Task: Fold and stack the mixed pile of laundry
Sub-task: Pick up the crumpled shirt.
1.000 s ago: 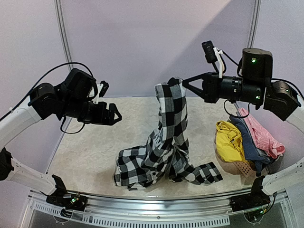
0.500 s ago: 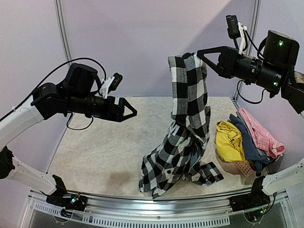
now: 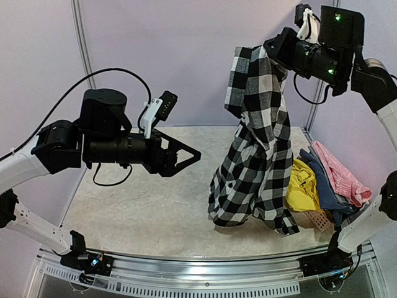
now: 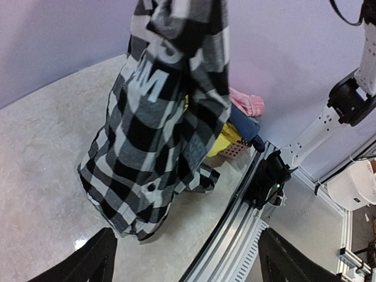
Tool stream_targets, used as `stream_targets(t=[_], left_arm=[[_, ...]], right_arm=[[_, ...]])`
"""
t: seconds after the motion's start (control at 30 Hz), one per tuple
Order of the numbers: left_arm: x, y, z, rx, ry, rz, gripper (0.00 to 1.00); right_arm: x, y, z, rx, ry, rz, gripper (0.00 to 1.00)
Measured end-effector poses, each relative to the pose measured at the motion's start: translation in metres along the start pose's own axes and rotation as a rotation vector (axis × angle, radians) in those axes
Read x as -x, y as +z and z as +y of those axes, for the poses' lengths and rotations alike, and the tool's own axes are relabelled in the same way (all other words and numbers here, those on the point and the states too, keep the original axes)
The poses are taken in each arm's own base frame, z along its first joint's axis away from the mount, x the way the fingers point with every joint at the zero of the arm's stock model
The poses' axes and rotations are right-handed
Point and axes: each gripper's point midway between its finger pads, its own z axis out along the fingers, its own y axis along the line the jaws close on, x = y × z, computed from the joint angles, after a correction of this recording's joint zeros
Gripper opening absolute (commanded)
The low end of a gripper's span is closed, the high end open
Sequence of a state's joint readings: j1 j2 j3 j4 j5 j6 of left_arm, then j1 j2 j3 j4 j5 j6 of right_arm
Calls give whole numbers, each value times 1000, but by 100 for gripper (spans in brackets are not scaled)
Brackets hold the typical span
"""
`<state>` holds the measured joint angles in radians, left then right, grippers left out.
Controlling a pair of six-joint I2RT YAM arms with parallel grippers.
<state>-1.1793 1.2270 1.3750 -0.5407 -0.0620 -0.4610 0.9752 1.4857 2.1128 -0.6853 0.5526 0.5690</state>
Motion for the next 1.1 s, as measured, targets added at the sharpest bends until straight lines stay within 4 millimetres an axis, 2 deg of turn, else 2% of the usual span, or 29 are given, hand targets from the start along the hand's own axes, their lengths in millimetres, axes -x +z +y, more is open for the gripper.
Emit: stream_targets(t=[0.13, 0.27, 0.43, 0.63, 0.8, 0.9, 0.93, 1.0, 1.03, 1.07, 1.1], left_arm=[[5, 16, -9, 7, 53, -42, 82], [2, 48, -18, 14, 127, -64, 81], [-13, 96, -14, 64, 218, -48, 81], [-14, 125, -13, 83, 256, -81, 80], [-4, 150, -23, 59, 249, -134, 72], [-7, 168, -23, 57, 244, -141, 67], [-9, 175, -22, 55, 244, -137, 64], [-12, 187, -23, 48, 238, -131, 49], [-12, 193, -24, 41, 234, -131, 34], [-12, 198, -25, 33, 235, -131, 25], [-11, 203, -27, 25, 233, -132, 2]], right_arm=[[-9, 16, -8, -84, 3, 6, 0], [-19, 25, -9, -104, 16, 19, 0], [-18, 26, -8, -101, 45, 14, 0], [-16, 25, -9, -109, 82, 2, 0], [-13, 25, -12, -125, 93, -13, 0], [-12, 24, -13, -133, 101, -19, 0], [-12, 24, -14, -135, 105, -22, 0], [-10, 23, -14, -138, 111, -27, 0], [-10, 23, -15, -140, 114, -29, 0], [-9, 22, -15, -141, 118, -32, 0], [-8, 21, -16, -142, 121, -34, 0]])
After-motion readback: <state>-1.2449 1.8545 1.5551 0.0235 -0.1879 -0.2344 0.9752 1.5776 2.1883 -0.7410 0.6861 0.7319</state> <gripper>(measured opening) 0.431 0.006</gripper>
